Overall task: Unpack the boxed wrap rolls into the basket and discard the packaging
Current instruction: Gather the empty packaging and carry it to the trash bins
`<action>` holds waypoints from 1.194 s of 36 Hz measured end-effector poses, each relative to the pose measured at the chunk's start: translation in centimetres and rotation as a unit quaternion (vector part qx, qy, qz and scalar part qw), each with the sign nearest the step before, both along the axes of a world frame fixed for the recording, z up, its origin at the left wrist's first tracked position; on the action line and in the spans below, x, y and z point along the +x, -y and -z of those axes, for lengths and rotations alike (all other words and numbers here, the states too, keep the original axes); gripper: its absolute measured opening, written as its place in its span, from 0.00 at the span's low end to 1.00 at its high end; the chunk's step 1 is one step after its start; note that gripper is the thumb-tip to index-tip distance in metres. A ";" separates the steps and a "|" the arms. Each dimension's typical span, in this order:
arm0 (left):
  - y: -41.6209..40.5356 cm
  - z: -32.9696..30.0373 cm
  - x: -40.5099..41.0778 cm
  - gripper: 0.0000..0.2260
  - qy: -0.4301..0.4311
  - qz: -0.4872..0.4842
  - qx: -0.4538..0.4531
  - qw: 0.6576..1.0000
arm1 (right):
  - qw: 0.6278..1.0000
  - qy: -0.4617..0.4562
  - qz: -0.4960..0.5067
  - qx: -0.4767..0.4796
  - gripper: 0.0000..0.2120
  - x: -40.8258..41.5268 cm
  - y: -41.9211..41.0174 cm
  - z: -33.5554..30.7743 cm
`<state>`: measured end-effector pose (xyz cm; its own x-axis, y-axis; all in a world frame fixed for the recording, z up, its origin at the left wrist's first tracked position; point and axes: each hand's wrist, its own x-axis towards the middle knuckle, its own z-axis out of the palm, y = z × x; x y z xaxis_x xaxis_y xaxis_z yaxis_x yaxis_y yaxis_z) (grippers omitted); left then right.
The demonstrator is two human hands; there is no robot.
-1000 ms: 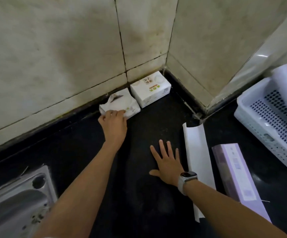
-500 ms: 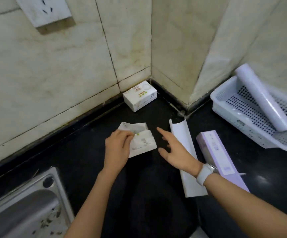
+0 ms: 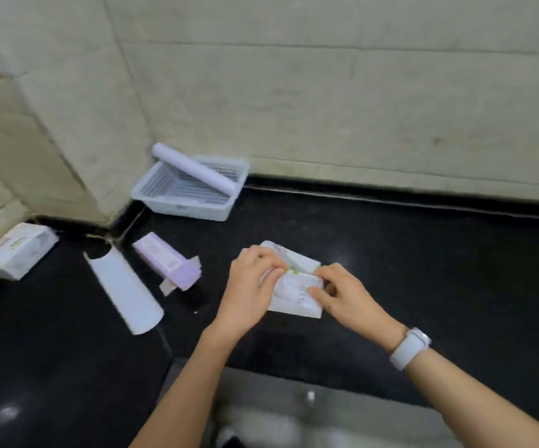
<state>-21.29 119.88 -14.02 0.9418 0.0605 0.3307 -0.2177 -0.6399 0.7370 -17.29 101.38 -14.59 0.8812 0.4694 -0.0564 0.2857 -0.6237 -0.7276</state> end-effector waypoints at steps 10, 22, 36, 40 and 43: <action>32.9 -0.5 3.0 0.14 -0.047 0.256 0.050 0.964 | 0.898 0.048 0.437 -0.026 0.04 -10.3 30.9 -0.5; 66.8 -4.1 5.7 0.17 0.009 0.455 0.143 0.879 | 0.712 0.159 0.684 -0.025 0.03 -17.4 58.1 -3.9; 96.2 -9.5 18.3 0.20 0.023 0.434 0.157 0.887 | 0.666 0.281 0.691 -0.015 0.04 -6.4 86.3 -12.4; 99.6 -8.8 20.8 0.21 0.010 0.410 0.163 0.897 | 0.700 0.260 0.665 -0.002 0.04 -2.2 91.3 -13.5; 101.2 -8.1 22.5 0.22 -0.009 0.380 0.162 0.911 | 0.738 0.217 0.638 0.030 0.08 2.0 94.4 -13.7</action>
